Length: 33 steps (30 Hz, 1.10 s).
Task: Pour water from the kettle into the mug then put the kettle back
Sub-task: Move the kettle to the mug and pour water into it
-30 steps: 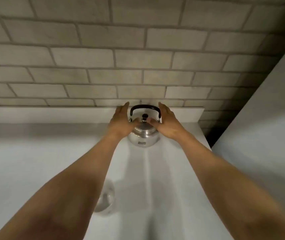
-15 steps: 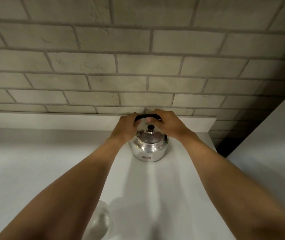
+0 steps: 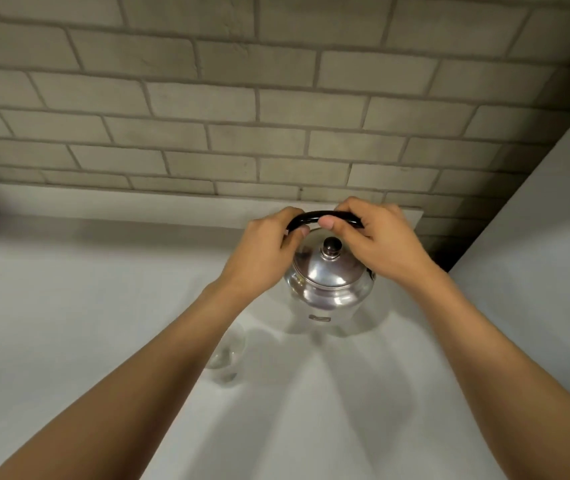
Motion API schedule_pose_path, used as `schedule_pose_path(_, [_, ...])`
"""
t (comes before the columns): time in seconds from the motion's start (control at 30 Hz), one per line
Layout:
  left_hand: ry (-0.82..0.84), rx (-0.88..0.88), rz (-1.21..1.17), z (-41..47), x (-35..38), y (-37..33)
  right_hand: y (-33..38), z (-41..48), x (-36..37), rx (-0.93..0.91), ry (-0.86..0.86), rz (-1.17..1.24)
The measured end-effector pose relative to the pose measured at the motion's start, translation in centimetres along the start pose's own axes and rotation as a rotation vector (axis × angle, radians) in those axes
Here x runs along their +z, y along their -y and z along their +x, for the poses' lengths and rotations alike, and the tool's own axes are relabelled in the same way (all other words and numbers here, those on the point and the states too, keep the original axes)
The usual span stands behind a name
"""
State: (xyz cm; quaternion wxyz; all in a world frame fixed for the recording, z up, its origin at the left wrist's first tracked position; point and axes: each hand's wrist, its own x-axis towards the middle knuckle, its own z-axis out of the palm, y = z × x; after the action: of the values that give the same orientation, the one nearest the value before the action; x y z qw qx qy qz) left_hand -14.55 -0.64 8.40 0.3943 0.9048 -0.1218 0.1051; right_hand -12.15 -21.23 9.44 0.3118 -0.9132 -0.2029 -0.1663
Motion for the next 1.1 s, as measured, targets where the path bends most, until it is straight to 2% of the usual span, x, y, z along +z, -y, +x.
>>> schedule_pose_path(0.27, [-0.056, -0.052, -0.225, -12.2, 2.9, 0.6, 3.6, -7.6, -1.5, 0.017, 0.001, -0.001])
schedule_pose_path(0.4, [-0.168, 0.153, -0.073, -18.3, 5.0, 1.7, 4.5, -9.8, -1.4, 0.024, 0.015, 0.018])
schedule_pose_path(0.47, [-0.180, 0.187, -0.014, -20.1, 5.9, 2.3, 4.9, -10.6, -1.2, 0.018, 0.026, 0.013])
schedule_pose_path(0.67, [-0.010, 0.017, 0.001, -21.8, 7.0, 1.7, 6.0, -12.3, -0.5, 0.049, 0.023, 0.056])
schedule_pose_path(0.9, [0.015, -0.058, -0.161, -22.2, 7.3, 1.8, 7.6, -12.8, 0.1, 0.013, 0.060, 0.060])
schedule_pose_path(1.1, [0.016, -0.093, -0.235, -21.2, 6.4, 1.8, 8.8, -10.7, -0.4, 0.007, 0.127, -0.046])
